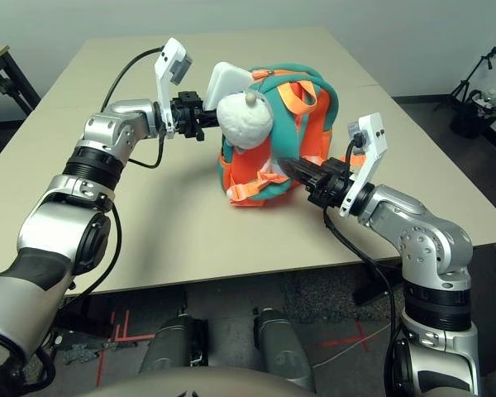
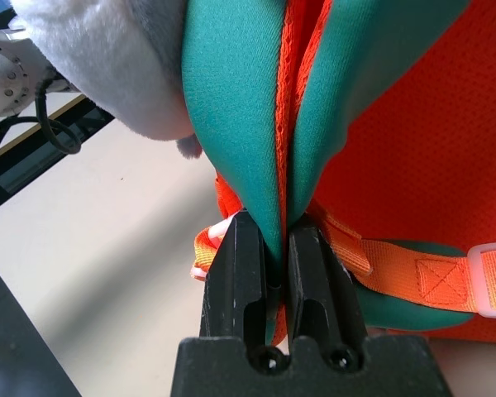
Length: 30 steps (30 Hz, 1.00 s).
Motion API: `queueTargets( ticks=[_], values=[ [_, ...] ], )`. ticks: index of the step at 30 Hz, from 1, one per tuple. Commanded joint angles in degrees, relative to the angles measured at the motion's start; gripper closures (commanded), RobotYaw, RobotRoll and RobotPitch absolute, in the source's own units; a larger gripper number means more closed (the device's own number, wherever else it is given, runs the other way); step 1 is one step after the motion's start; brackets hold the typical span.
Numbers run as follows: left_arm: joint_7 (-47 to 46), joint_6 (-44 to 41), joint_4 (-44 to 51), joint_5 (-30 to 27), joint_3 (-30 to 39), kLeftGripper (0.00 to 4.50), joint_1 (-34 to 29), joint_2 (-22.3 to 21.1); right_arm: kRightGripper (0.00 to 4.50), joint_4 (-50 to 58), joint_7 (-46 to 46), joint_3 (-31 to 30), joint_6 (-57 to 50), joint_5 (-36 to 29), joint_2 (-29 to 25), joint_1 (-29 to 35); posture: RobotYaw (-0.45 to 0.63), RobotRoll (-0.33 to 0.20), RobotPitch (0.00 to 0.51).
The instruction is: Put the pencil case into the backpack and zip it.
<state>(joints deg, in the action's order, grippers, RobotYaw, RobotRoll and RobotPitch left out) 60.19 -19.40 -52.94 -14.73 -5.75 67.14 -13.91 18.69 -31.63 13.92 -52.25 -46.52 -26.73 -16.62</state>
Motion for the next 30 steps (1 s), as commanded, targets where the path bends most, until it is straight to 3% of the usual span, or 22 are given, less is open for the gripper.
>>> queueTargets(
  ticks=[1, 10, 22, 29, 30],
  values=[
    [1.0, 1.6, -1.8, 2.1, 0.0, 3.2, 2.0, 0.4, 4.48, 1.7, 0.3, -0.5, 0.2, -1.2, 0.3, 0.2, -0.21, 0.0, 0.014],
    [1.7, -0.1, 0.9, 4.2, -0.2, 0.01, 1.3, -2.0, 4.48, 0.9, -0.1, -1.3, 0.7, -0.6, 0.6, -0.3, -0.19, 0.0, 0.014],
    [4.3, -18.3, 27.8, -2.6, 4.4, 0.0, -6.8, -13.3, 4.48, -1.6, -1.4, -3.1, 1.8, 0.0, 0.3, -1.6, -0.15, 0.0, 0.014],
    [1.2, -25.2, 38.6, -5.8, 5.9, 0.04, -14.1, -14.8, 4.48, -3.0, -2.3, -4.3, 2.5, 0.8, 0.4, -2.9, -0.13, 0.0, 0.011],
    [0.6, -25.8, 39.4, -6.3, 6.1, 0.39, -14.7, -14.6, 4.48, -3.1, -2.4, -4.4, 2.5, 0.9, 0.4, -3.0, -0.13, 0.0, 0.011]
  ],
)
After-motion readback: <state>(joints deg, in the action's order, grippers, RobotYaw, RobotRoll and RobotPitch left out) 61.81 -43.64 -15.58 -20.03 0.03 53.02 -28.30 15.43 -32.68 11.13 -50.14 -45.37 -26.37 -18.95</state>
